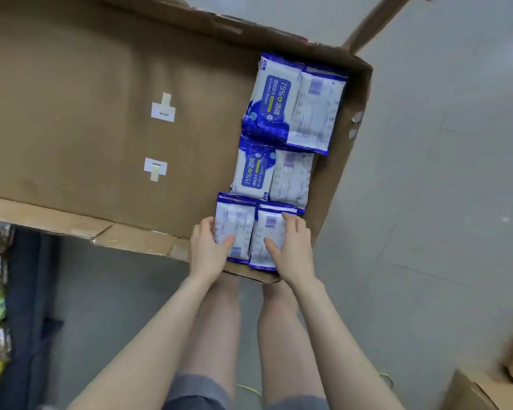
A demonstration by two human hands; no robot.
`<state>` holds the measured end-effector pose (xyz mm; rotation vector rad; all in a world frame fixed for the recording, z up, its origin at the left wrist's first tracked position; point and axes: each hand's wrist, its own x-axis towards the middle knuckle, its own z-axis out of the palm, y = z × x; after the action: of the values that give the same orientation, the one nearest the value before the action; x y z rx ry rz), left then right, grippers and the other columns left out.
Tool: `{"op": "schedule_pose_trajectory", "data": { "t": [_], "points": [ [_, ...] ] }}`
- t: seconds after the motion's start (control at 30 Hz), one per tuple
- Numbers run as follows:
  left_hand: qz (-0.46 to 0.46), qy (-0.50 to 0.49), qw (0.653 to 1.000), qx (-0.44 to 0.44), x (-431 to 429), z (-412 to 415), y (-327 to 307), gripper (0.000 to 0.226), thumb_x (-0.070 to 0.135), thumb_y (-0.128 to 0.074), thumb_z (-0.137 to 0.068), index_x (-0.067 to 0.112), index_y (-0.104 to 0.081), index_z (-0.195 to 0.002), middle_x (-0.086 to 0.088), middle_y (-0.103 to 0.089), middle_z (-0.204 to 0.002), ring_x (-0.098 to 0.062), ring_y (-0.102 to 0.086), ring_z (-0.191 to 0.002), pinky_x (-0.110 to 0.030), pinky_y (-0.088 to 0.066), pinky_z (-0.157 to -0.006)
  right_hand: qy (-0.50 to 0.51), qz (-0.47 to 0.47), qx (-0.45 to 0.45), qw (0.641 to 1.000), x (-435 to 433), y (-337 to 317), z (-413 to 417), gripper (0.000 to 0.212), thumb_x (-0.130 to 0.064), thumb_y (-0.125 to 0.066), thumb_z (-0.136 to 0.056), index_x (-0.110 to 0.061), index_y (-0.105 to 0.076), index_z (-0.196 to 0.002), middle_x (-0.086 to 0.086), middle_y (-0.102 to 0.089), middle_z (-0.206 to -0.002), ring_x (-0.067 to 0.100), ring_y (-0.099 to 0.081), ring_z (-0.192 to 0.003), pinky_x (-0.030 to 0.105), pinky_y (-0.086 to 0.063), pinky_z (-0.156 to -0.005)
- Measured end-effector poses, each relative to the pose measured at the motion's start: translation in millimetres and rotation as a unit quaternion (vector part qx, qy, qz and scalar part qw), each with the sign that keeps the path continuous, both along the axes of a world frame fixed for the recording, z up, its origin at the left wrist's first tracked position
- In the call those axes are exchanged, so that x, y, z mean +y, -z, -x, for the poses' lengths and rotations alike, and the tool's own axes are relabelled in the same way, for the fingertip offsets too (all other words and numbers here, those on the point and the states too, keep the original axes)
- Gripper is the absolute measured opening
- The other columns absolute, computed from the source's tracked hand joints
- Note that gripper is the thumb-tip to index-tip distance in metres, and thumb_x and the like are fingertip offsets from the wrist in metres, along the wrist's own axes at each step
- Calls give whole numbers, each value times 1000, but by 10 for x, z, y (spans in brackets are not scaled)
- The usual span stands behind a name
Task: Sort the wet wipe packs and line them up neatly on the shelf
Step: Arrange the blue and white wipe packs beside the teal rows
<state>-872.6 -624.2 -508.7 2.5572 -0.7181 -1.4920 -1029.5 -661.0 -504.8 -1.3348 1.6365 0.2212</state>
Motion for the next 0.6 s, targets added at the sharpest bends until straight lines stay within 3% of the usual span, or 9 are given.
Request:
{"op": "schedule_pose_trajectory", "data": {
  "t": [0.1,0.37,0.5,0.6],
  "points": [
    [6,-16,999,-32,79,65,190,54,24,-75,-78,11,-50,-124,-9,-47,-120,-26,-47,-113,-37,-38,-99,-32,29,34,999,38,193,9,71,-27,-67,-84,-10,-31,-143,11,-30,-143,28,-31,-123,34,-31,-105],
    [66,-56,991,-97,225,165,399,48,33,-80,-71,15,-52,-105,-2,-49,-109,-26,-53,-100,-43,-45,-88,-36,125,75,989,117,422,-16,77,-28,-84,-67,-4,-47,-129,17,-43,-124,33,-39,-109,37,-32,-95],
    [52,-49,995,-72,227,113,419,42,36,-78,-73,13,-56,-99,-2,-54,-102,-23,-53,-99,-41,-45,-85,-19,104,49,993,128,427,-20,81,-27,-82,-70,-4,-38,-134,15,-31,-132,27,-30,-117,32,-32,-98],
    [61,-32,997,-35,232,40,406,37,36,-75,-77,9,-59,-96,-4,-56,-97,-24,-54,-92,-41,-47,-81,11,89,36,995,107,403,-24,78,-24,-85,-68,-1,-41,-127,13,-31,-128,28,-36,-117,30,-35,-96]
  ]
}}
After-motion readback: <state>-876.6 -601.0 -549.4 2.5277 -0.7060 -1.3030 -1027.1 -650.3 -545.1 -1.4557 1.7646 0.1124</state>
